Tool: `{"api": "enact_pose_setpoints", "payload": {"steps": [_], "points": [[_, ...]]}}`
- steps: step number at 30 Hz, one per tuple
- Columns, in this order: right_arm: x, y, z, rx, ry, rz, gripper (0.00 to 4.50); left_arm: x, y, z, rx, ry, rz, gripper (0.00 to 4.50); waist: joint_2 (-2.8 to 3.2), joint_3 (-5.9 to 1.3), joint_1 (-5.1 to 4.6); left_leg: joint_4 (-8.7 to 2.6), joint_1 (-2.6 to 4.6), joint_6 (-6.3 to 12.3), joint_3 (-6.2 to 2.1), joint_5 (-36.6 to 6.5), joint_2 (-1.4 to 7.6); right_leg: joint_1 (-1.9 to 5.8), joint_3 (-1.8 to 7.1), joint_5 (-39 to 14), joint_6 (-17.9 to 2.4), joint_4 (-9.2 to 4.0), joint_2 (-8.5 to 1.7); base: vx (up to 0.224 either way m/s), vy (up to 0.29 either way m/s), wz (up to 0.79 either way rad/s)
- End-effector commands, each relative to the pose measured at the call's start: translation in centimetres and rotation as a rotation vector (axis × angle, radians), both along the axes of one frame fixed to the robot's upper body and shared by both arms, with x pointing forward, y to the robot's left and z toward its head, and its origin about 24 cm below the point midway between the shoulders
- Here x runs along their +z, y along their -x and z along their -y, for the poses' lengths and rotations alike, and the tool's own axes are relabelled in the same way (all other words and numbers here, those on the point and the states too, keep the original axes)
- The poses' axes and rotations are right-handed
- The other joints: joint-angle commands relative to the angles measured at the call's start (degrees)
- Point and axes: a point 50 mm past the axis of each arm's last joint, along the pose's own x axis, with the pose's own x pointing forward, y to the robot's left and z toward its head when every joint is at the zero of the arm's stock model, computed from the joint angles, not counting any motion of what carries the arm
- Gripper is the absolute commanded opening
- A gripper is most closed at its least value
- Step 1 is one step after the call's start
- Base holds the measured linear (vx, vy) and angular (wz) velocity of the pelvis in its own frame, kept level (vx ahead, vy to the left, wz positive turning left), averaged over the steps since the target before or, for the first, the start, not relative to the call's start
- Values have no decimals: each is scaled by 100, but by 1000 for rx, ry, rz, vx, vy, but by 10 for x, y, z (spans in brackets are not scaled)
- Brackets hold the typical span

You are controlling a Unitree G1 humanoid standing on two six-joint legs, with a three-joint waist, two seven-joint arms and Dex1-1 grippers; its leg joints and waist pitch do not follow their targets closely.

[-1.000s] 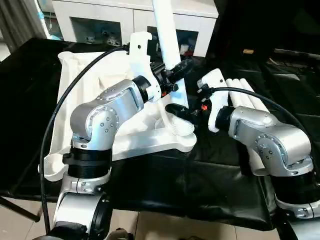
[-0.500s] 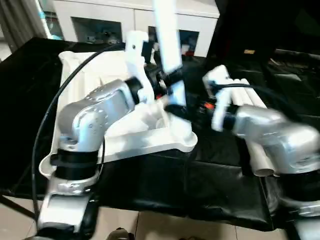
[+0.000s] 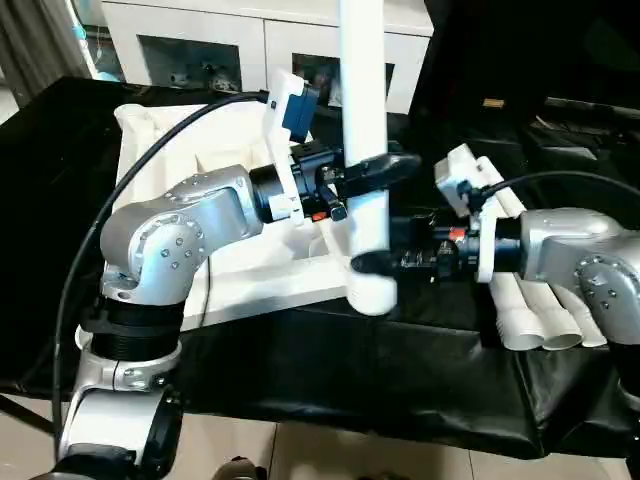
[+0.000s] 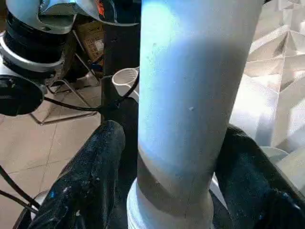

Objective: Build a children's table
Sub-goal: Rotate table base

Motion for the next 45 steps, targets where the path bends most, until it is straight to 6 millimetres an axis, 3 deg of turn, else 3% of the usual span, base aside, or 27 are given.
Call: {"api": "enact_pose_setpoints", "payload": {"steps": [1, 15, 26, 29, 33, 35, 39, 45], "points": [[7, 2, -5, 44, -7, 21, 290, 10, 2, 3, -30, 6, 36, 185, -18, -440, -18, -412, 114, 205, -91, -392, 339, 303, 198, -371, -1502, -353, -337, 0, 0, 0], [2, 3, -9, 63, -13, -4, 290, 10, 8, 8, -104, 9, 49, 185, -3, -441, -20, -418, 115, 158, -91, -432, 338, 305, 200, -370, -1508, -351, -337, 0, 0, 0], [2, 4, -11, 64, -43, -19, 191, 10, 6, 5, -87, 6, 54, 185, 6, -445, -17, -424, 119, 115, -96, -446, 342, 308, 197, -353, -1494, -346, -336, 0, 0, 0], [1, 4, -11, 58, -40, -19, 187, 12, 5, 6, -93, 28, 32, 255, 6, -449, -18, -417, 119, 122, -90, -408, 337, 306, 199, -282, -1516, -339, -335, 0, 0, 0], [-1, 5, -12, 54, -36, -22, 185, 21, -5, 0, 1, 45, 61, 271, -3, -460, -13, -408, 121, 150, -89, -381, 332, 312, 198, -237, -1523, -341, -331, 0, 0, 0], [-2, 5, -12, 55, -35, -24, 185, 25, -7, -2, 21, 52, 74, 302, -6, -461, -8, -410, 117, 152, -95, -401, 332, 323, 195, -305, -1502, -347, -338, 0, 0, 0], [-4, 6, -12, 52, -30, -25, 185, 35, -10, -8, 27, 67, 100, 303, 0, -467, -8, -409, 111, 133, -96, -351, 328, 320, 191, -273, -1470, -335, -336, 0, 0, 0], [-5, 5, -12, 41, -28, -22, 185, 35, -10, -10, 19, 67, 93, 246, 24, -484, -5, -401, 120, 115, -93, -319, 334, 317, 188, -90, -1552, -315, -332, 0, 0, 0]]}}
